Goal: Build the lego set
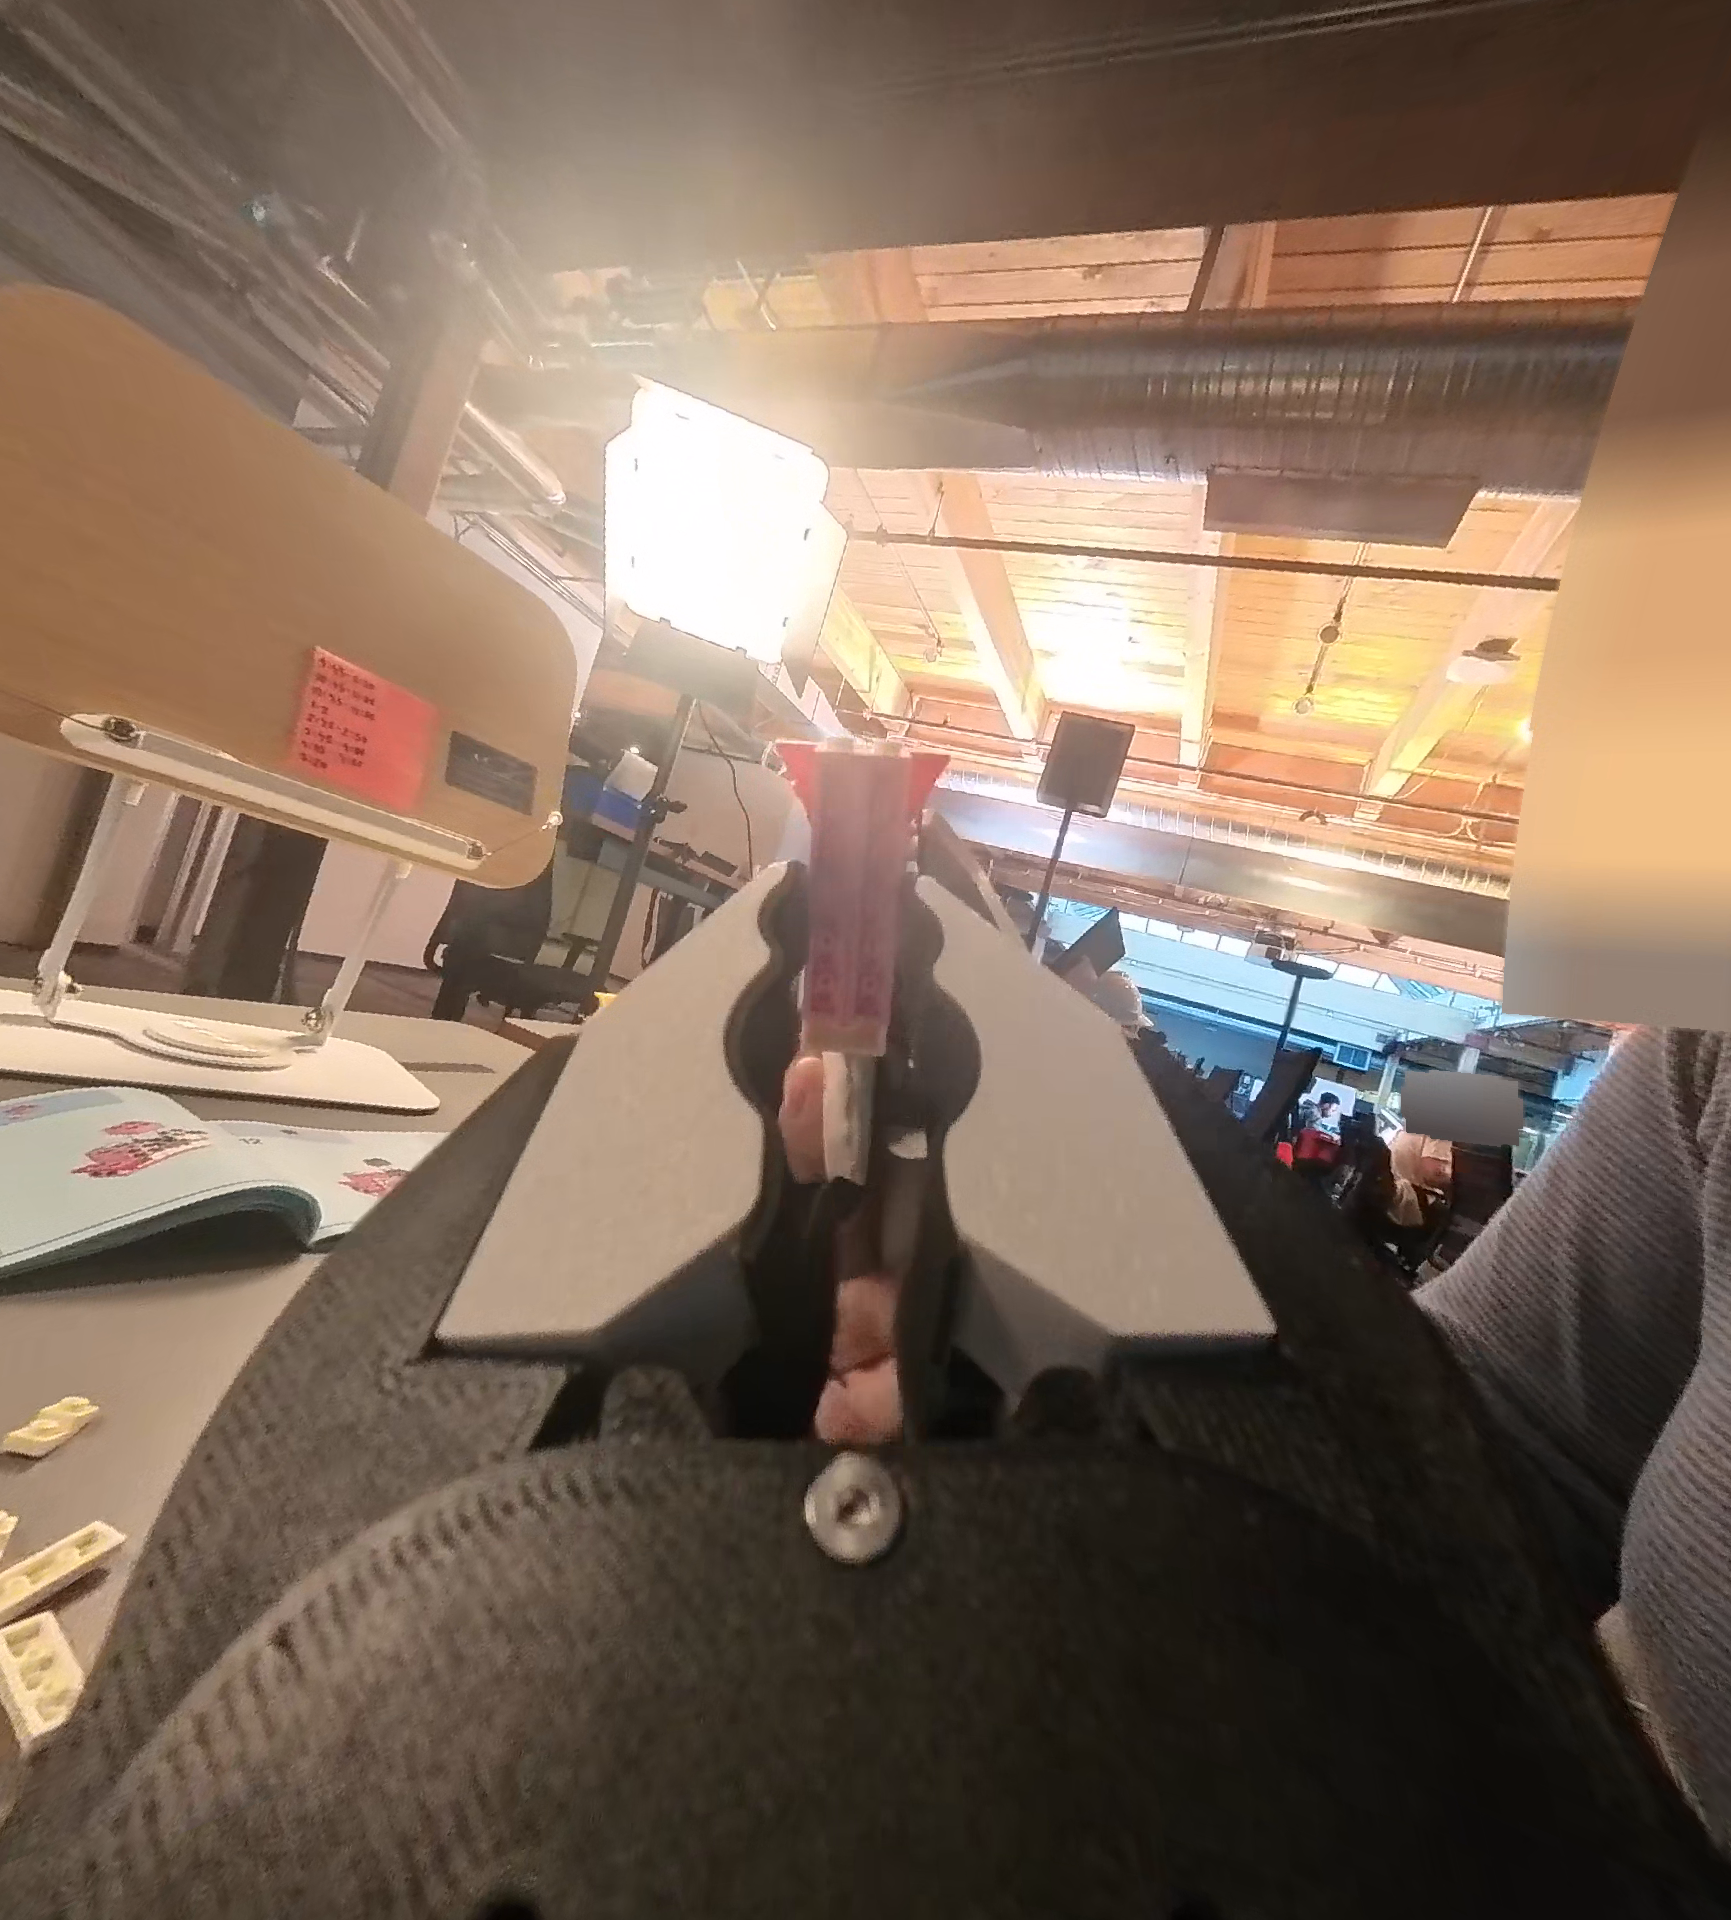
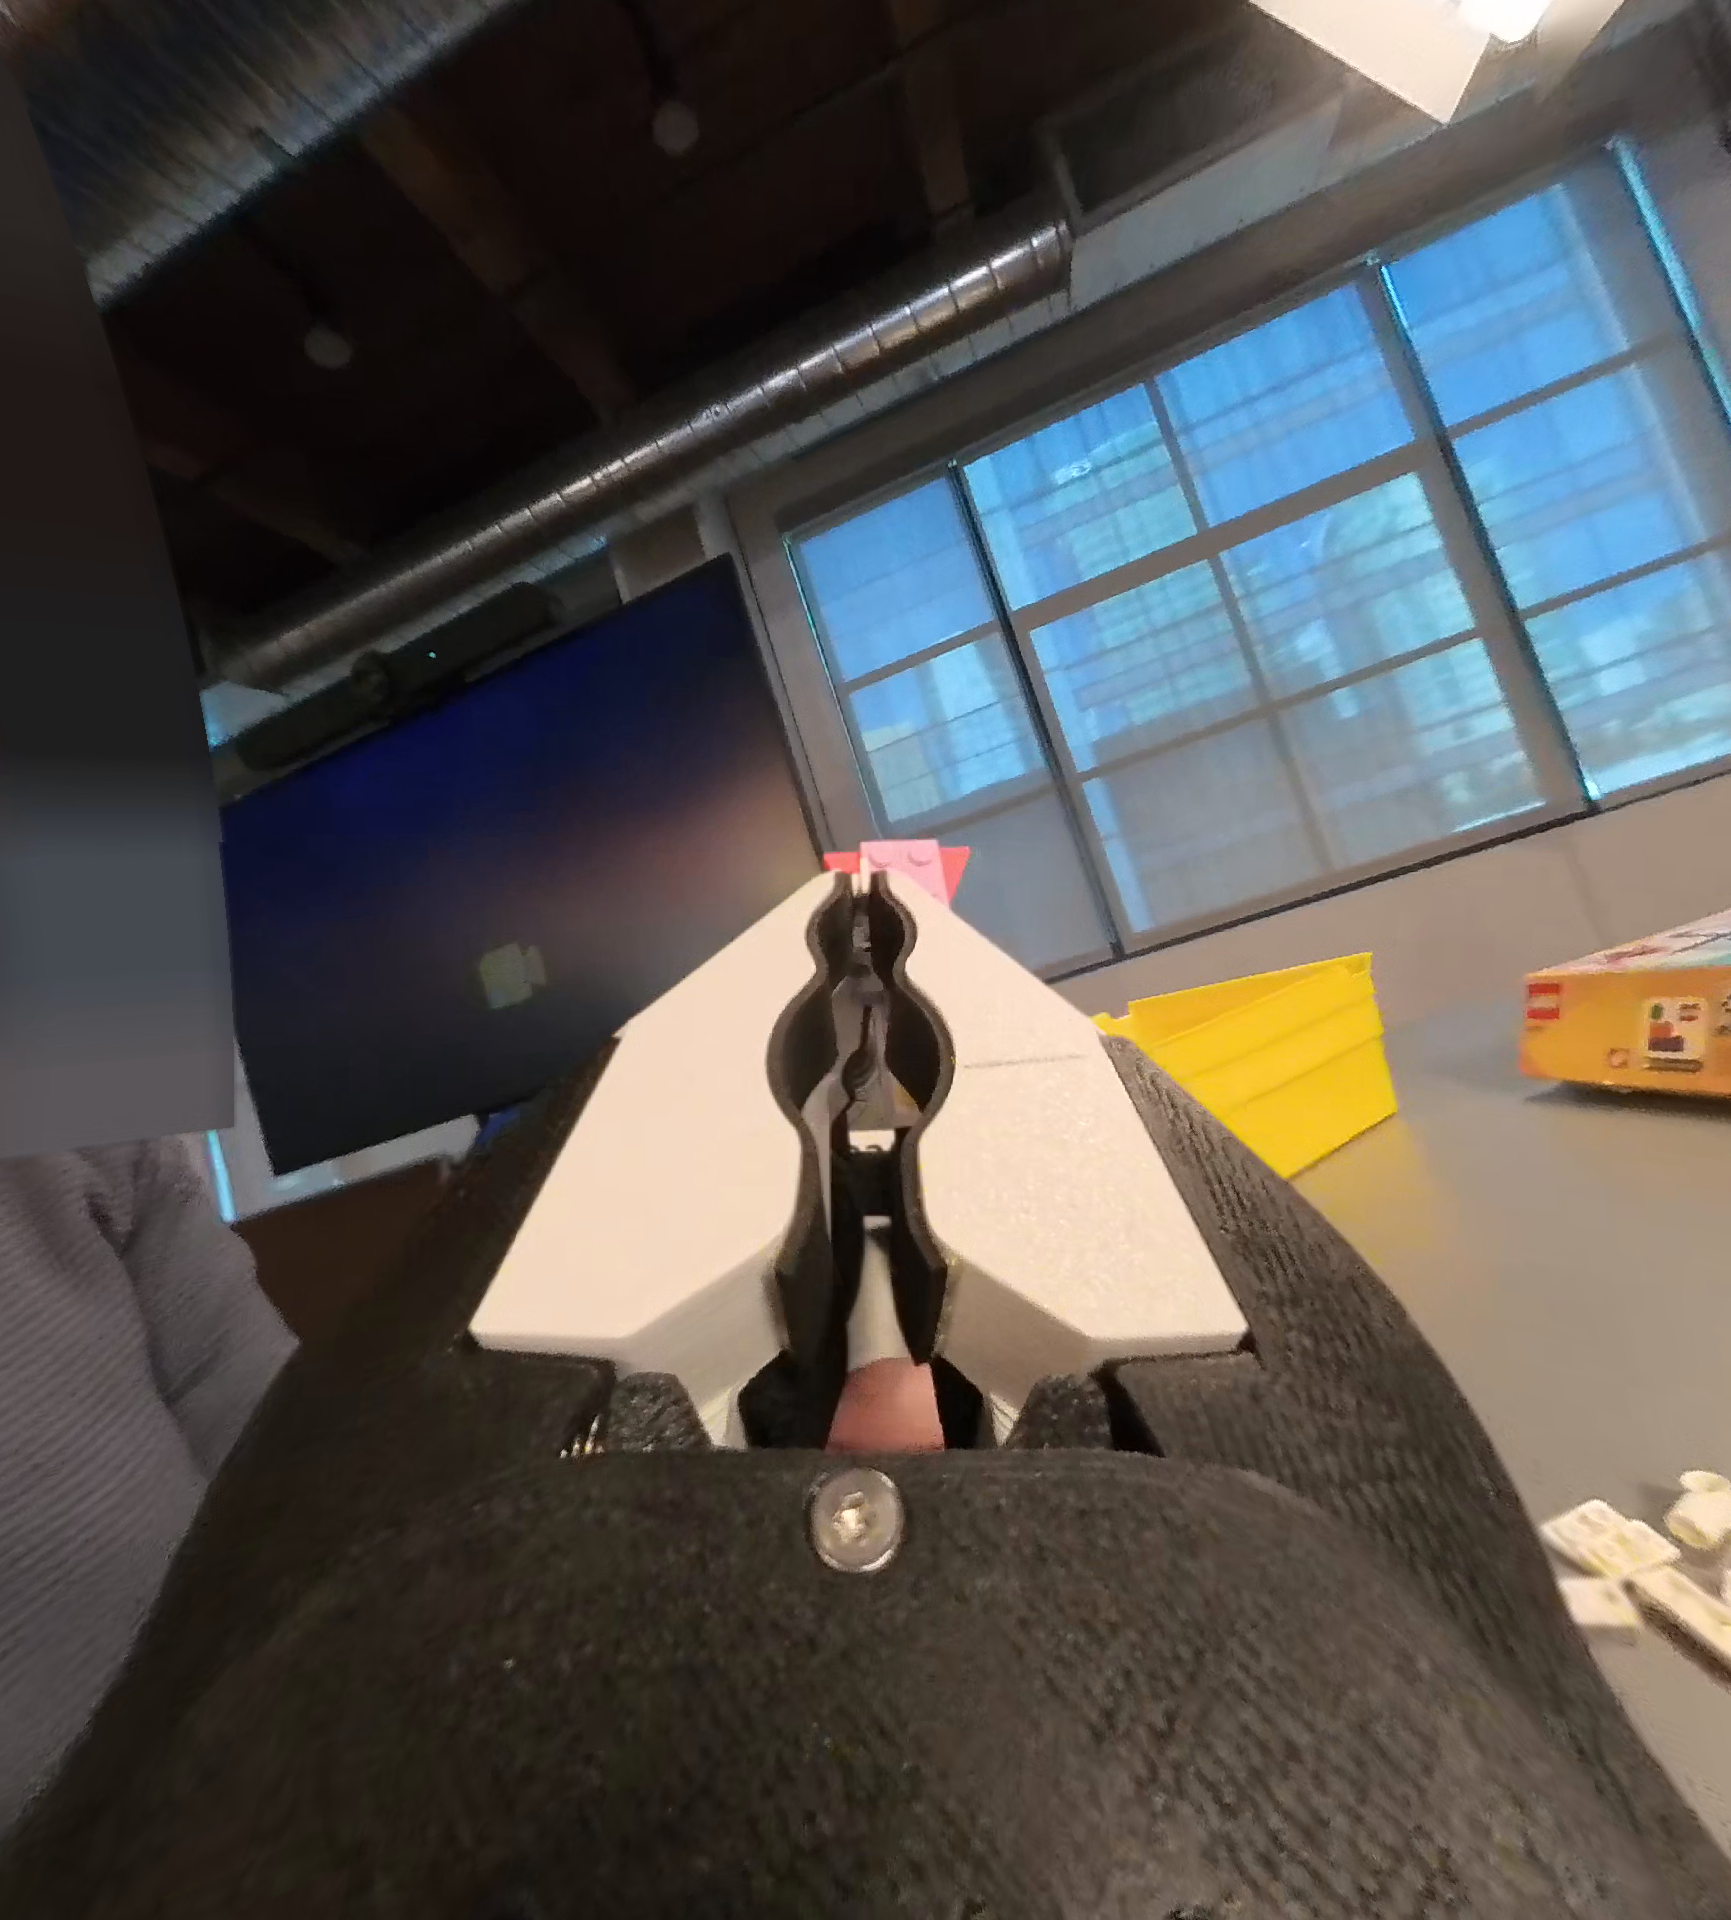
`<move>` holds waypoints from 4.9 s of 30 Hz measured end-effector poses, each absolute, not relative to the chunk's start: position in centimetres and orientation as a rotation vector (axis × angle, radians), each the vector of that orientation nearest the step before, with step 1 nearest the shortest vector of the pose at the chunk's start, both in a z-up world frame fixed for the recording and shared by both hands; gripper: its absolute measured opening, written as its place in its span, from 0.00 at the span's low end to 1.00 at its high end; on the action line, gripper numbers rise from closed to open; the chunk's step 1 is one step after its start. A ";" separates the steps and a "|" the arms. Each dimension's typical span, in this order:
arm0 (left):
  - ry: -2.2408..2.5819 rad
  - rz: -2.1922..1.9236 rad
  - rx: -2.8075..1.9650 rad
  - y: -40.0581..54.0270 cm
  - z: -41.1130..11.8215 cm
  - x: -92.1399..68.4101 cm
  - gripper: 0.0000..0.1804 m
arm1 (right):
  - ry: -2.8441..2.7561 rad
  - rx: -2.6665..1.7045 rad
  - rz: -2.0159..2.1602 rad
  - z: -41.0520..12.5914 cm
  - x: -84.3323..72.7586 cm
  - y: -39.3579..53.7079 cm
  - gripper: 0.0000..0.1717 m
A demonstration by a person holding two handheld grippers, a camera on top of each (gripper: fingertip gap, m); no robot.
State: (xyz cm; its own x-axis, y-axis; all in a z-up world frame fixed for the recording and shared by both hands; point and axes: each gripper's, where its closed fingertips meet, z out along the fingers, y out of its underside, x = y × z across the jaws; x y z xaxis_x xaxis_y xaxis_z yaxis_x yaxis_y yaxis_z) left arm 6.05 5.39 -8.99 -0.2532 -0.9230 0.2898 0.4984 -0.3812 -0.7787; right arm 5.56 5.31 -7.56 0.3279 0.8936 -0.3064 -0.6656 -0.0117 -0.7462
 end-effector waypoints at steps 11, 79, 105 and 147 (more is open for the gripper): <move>0.756 -1.797 -0.912 4.8 -9.0 6.3 0.08 | -0.449 -1.059 1.146 -7.4 5.7 4.8 0.01; 0.961 -1.734 -1.009 3.4 -11.1 8.1 0.08 | -0.715 -1.237 1.005 -9.1 7.7 3.1 0.07; 1.023 -1.761 -1.013 2.5 -11.5 8.6 0.08 | -0.750 -1.252 1.051 -9.6 7.3 2.7 0.00; 0.815 -2.025 -0.955 4.1 -9.7 6.5 0.09 | -0.701 -1.323 1.026 -11.2 6.8 4.2 0.14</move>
State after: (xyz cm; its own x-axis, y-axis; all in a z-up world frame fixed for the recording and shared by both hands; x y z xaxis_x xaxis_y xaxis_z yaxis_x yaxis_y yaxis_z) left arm 6.55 4.08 -9.73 -0.4482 -0.8215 0.3524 0.3487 -0.5236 -0.7773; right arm 6.85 4.19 -11.18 0.4182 0.8979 -0.1373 -0.1991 -0.0568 -0.9783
